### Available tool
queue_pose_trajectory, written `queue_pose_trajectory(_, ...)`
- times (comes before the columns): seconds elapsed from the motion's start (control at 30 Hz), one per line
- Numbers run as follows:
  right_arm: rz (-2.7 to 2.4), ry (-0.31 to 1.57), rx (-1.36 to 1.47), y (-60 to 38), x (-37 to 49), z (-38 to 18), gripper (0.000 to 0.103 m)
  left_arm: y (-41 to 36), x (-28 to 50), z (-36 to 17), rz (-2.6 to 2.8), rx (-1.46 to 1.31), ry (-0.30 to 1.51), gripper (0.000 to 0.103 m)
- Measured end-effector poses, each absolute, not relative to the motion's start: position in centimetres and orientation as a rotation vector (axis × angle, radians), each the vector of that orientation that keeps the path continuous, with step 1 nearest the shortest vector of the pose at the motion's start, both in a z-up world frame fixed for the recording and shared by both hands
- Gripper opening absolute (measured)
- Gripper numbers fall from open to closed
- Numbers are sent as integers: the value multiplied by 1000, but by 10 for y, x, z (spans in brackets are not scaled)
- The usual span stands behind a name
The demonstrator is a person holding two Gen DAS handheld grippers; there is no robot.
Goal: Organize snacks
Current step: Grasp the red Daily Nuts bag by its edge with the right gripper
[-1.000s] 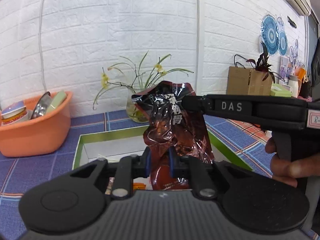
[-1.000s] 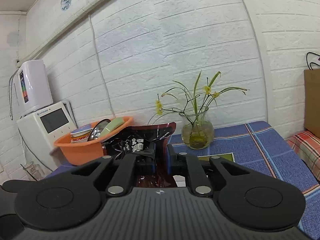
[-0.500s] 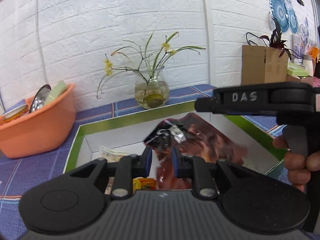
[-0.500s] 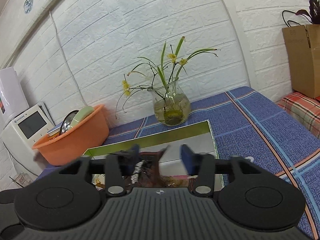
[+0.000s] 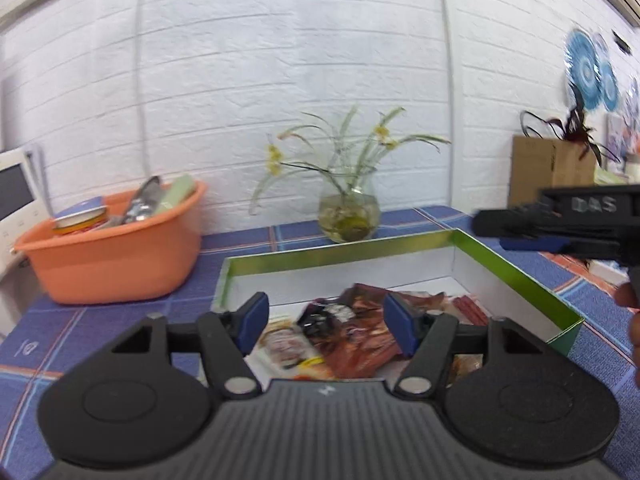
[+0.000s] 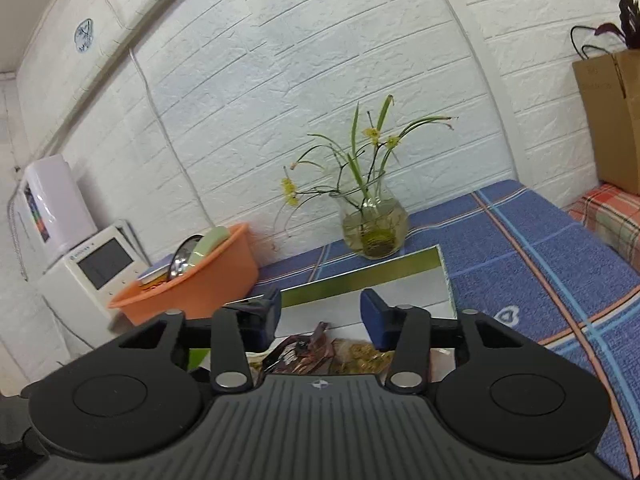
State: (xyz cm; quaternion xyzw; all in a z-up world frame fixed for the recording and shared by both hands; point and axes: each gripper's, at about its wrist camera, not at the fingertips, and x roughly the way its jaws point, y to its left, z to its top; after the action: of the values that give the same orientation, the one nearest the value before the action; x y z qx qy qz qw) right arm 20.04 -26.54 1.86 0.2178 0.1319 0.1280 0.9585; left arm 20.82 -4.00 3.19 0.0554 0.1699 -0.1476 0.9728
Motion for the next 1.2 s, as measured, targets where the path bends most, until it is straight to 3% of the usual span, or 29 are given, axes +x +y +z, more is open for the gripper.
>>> queue_pose_trajectory(0.1,340,280,466,-261,177,18,73,-7,184,34,-257,83,346,79)
queue_pose_trajectory(0.17,392,299,449,-255,160,17,76,11,164,31,-245,87,369,102)
queue_pose_trajectory(0.27,491,368,434,-244,143,8,82,31,133,19,-287,102,404,102)
queue_pose_trajectory(0.6,506,744,486,-212,158,-36,85,61,130,-18,-326,-27,596,102)
queue_pose_trajectory(0.73,517,796,567,-206,167,-46,84,65,149,-32,-414,-172,736,103)
queue_pose_trajectory(0.87,570,817,566,-192,176,-45,84,57,148,-35,-487,-159,718,103)
queue_pose_trajectory(0.9,584,821,568,-189,177,-45,82,56,147,-35,-497,-154,711,103)
queue_pose_trajectory(0.93,597,826,563,-185,179,-46,69,55,146,-36,-511,-153,705,102)
queue_pose_trajectory(1.0,615,836,519,-176,180,-46,52,53,144,-36,-507,-144,702,97)
queue_pose_trajectory(1.1,606,775,447,-168,173,-41,48,55,143,-34,-484,-173,705,84)
queue_pose_trajectory(1.13,601,753,433,-169,169,-38,44,60,144,-33,-477,-202,708,72)
queue_pose_trajectory(1.17,598,727,427,-171,166,-35,43,65,145,-33,-472,-236,720,52)
queue_pose_trajectory(1.2,596,704,425,-173,163,-31,38,71,148,-33,-469,-266,728,49)
